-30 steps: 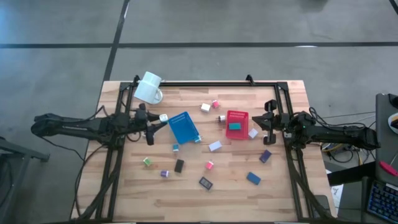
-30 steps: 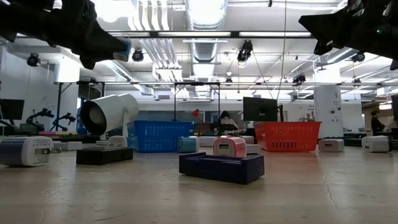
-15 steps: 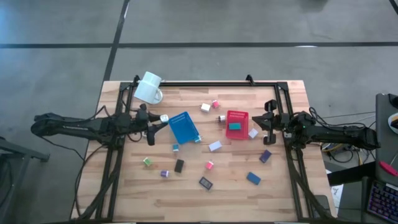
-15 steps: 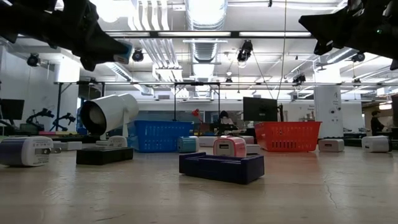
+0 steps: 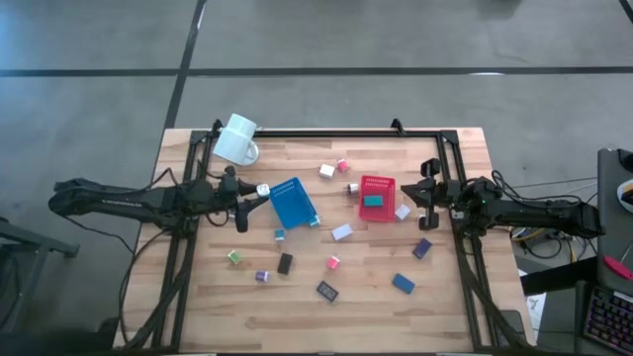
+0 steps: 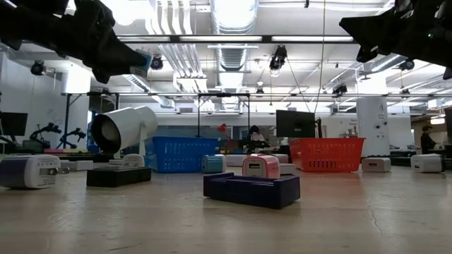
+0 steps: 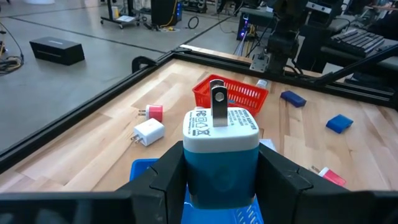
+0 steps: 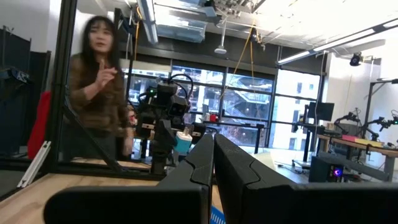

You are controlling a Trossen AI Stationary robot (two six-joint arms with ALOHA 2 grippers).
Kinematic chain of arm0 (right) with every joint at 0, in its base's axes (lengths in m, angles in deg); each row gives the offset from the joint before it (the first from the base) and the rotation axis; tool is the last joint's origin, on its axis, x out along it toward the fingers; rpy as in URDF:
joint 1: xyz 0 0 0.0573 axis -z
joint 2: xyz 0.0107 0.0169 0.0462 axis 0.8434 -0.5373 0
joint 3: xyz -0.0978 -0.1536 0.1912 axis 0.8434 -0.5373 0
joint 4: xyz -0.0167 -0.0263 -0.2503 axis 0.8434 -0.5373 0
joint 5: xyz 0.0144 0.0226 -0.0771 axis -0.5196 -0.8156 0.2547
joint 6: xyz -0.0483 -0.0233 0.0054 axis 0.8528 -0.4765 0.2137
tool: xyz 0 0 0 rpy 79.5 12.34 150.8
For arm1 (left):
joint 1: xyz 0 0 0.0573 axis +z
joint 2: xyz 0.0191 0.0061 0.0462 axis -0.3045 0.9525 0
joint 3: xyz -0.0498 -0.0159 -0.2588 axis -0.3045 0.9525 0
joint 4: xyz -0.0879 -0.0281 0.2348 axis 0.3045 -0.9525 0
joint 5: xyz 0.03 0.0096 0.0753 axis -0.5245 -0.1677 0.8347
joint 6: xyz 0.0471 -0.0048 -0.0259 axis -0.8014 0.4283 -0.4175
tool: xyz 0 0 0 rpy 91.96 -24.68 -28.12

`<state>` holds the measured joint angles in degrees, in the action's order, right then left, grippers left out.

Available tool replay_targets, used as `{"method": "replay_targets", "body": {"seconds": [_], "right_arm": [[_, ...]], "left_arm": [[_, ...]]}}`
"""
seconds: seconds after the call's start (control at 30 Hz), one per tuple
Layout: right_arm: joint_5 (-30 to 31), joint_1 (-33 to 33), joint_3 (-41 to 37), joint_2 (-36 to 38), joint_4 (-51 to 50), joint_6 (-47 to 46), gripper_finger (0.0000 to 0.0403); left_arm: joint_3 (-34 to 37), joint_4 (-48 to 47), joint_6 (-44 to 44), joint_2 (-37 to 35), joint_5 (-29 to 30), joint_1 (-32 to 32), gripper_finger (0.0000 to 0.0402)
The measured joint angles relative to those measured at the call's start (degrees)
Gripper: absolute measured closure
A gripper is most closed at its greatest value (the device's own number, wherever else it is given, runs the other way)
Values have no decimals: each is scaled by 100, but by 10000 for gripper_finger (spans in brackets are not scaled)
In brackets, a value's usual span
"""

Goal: Pick & Place Office items
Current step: Put the left blue charger adapter into the blue bin

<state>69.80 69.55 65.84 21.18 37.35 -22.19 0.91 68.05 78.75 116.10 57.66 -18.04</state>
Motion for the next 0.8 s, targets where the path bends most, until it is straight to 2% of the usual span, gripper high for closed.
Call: {"method": "replay_targets", "body": {"seconds": [0.57, 0.67, 0.8], "right_arm": [[-1, -1, 0, 0, 0, 0, 394], [-1, 1, 0, 0, 2, 24, 394], [0, -1, 0, 0, 4, -24, 394]], "left_arm": [[-4, -3, 255, 14, -157, 38, 253], [-379, -681, 614, 85, -159, 143, 253], [-1418, -2244, 760, 538, 3, 309, 253]]}}
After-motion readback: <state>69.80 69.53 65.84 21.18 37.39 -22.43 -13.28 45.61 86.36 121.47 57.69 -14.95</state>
